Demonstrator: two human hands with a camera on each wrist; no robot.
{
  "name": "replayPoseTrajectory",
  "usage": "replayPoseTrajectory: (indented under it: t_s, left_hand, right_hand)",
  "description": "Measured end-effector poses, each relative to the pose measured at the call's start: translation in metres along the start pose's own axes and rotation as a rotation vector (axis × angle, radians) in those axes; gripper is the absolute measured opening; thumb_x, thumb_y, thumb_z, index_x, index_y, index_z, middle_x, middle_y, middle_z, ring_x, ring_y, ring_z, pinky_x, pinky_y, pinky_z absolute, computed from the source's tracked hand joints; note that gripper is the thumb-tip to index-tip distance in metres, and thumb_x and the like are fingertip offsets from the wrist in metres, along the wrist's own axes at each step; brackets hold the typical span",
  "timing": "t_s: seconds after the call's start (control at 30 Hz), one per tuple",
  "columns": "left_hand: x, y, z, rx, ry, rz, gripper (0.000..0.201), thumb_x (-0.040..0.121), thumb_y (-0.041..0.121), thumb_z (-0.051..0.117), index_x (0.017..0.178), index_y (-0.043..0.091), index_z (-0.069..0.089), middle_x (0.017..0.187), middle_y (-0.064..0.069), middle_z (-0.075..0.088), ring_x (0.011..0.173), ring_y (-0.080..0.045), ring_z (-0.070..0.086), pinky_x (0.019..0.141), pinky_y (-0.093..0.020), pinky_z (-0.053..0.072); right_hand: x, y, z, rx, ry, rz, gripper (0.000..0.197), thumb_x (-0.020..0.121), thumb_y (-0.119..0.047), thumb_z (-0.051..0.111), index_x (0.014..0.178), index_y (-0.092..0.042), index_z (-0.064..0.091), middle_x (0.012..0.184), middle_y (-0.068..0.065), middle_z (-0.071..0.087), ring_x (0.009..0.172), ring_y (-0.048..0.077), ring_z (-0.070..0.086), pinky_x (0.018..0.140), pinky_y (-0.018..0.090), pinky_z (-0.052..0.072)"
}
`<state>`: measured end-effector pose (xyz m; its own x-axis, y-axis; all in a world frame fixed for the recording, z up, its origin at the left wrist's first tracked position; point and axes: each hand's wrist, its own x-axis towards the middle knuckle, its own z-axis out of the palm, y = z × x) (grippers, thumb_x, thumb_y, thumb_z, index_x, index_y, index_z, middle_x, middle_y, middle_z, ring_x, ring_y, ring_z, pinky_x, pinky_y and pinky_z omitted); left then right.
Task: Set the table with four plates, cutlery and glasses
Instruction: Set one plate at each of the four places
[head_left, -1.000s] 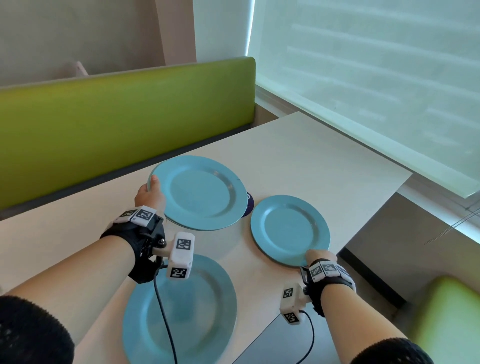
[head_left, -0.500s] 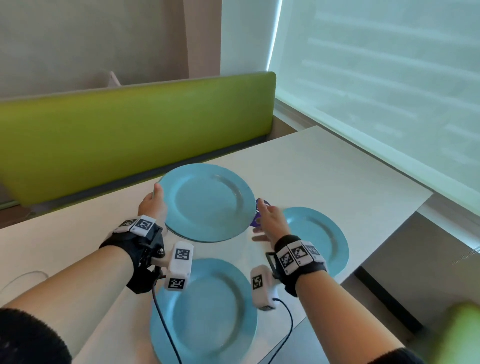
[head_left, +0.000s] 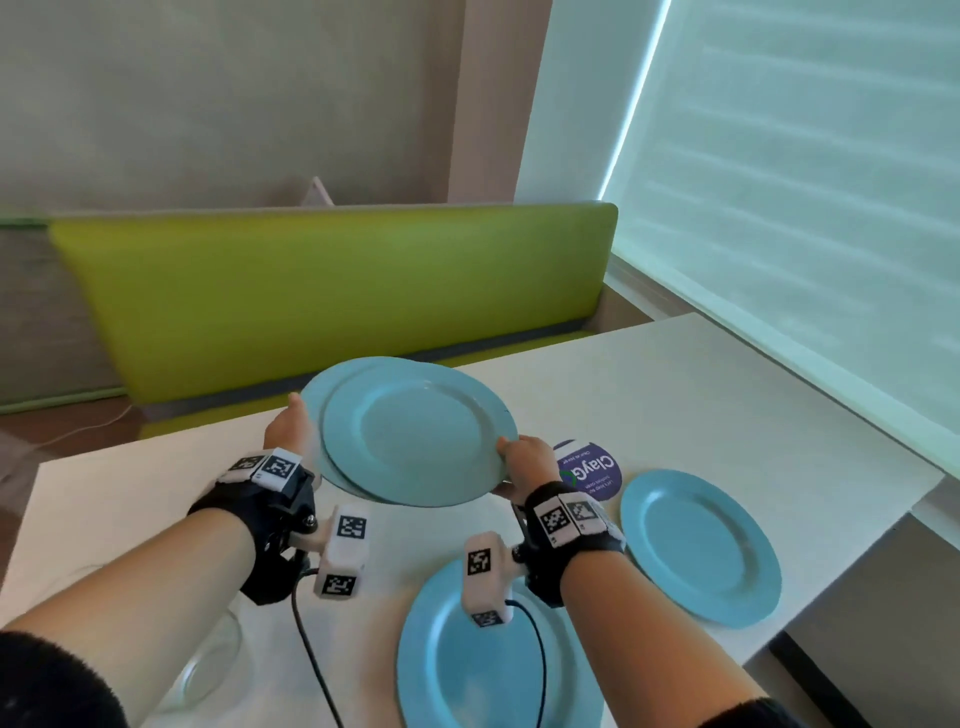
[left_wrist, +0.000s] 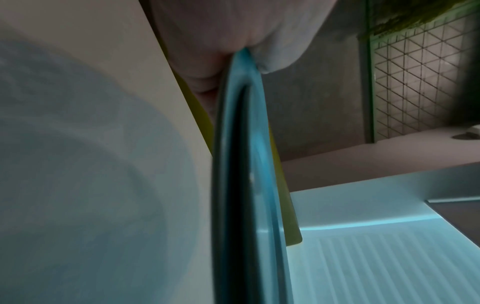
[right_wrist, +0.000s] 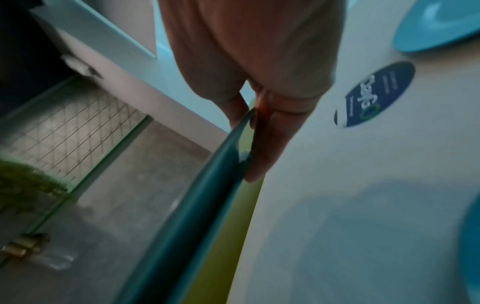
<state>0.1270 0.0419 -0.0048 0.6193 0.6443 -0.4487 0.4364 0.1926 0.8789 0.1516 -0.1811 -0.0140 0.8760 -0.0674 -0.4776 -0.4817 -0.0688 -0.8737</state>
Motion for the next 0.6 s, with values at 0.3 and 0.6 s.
replayPoseTrajectory:
  t_s: [0.3, 0.6]
  left_hand:
    - [0.053, 0.016, -0.059, -0.042, 0.350, 0.095, 0.054, 0.103, 0.031, 0.019, 0.134, -0.005, 0.046, 0.141, -0.025, 0.044, 0.128, -0.039, 0.043, 0.100, -0.039, 0.034]
    - [0.076, 0.010, -0.075, -0.074, 0.475, 0.021, 0.053, 0.103, 0.030, 0.017, 0.140, -0.001, 0.039, 0.147, -0.020, 0.039, 0.135, -0.034, 0.037, 0.108, -0.036, 0.027]
  right_hand:
    - [0.046, 0.017, 0.019, 0.054, 0.060, 0.074, 0.036, 0.099, -0.006, 0.039, 0.131, 0.009, 0.042, 0.081, 0.007, 0.051, 0.072, 0.022, 0.054, 0.072, 0.036, 0.052]
    - [0.079, 0.054, 0.041, 0.010, 0.175, 0.156, 0.019, 0.094, -0.002, 0.042, 0.083, 0.004, 0.056, 0.087, 0.023, 0.061, 0.088, 0.035, 0.055, 0.092, 0.061, 0.047]
